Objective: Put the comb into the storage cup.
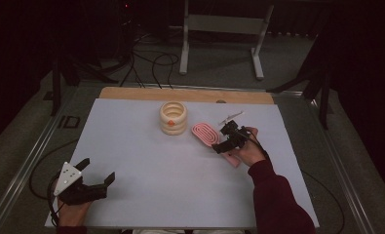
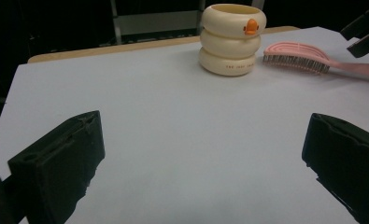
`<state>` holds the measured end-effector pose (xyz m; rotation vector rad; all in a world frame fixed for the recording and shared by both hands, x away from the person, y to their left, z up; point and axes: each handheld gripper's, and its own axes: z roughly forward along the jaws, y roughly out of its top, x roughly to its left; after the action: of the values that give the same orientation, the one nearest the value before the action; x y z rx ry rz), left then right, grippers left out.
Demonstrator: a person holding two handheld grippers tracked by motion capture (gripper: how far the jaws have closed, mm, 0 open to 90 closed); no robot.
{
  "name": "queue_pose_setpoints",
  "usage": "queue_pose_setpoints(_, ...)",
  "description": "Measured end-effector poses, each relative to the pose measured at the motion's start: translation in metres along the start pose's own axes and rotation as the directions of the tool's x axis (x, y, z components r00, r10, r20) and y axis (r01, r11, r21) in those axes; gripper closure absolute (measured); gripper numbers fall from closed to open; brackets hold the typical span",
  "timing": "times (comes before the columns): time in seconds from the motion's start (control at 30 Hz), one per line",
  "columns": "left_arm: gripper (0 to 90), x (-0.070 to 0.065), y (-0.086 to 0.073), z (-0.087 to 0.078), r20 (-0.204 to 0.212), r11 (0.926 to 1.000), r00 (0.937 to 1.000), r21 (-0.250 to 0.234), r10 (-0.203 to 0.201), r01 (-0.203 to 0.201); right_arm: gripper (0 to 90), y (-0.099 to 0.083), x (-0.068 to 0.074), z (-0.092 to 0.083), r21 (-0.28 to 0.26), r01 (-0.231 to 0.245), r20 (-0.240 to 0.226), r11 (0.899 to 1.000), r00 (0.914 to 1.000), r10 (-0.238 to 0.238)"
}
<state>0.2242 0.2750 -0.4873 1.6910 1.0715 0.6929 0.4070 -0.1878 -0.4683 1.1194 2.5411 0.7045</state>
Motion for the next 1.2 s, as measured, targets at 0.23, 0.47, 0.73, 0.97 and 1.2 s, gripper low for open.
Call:
queue_pose_setpoints(0.23,0.0,0.0,0.0,0.001,0.0,1.0,1.0,0.003,0.001,-0.001,14.5,-0.001,-0.001,0.015,0.062,0.003,-0.025,0.998,0.9997,-0.001)
queue_pose_setpoints(0.47,0.0,0.0,0.0,0.001,0.001,1.0,1.0,0.005,0.002,-0.002,19.3,0.0,0.001,0.028,0.113,0.012,-0.038,0.994,0.9993,-0.008)
queue_pose_setpoints(0.73,0.0,-0.001,-0.001,0.002,0.003,0.9999,1.0,0.009,0.004,-0.004,31.4,0.004,-0.002,0.034,0.159,0.004,-0.049,0.987,0.9988,0.004)
queue_pose_setpoints(0.97,0.0,0.0,-0.001,0.001,0.002,1.0,1.0,0.005,0.003,-0.003,41.5,0.011,0.001,0.039,0.188,0.023,-0.059,0.982,0.9982,-0.012)
queue_pose_setpoints(1.2,0.0,-0.001,-0.001,0.002,0.005,0.9999,1.0,0.015,0.007,-0.007,55.2,0.009,0.003,0.041,0.203,0.034,-0.072,0.979,0.9972,-0.02)
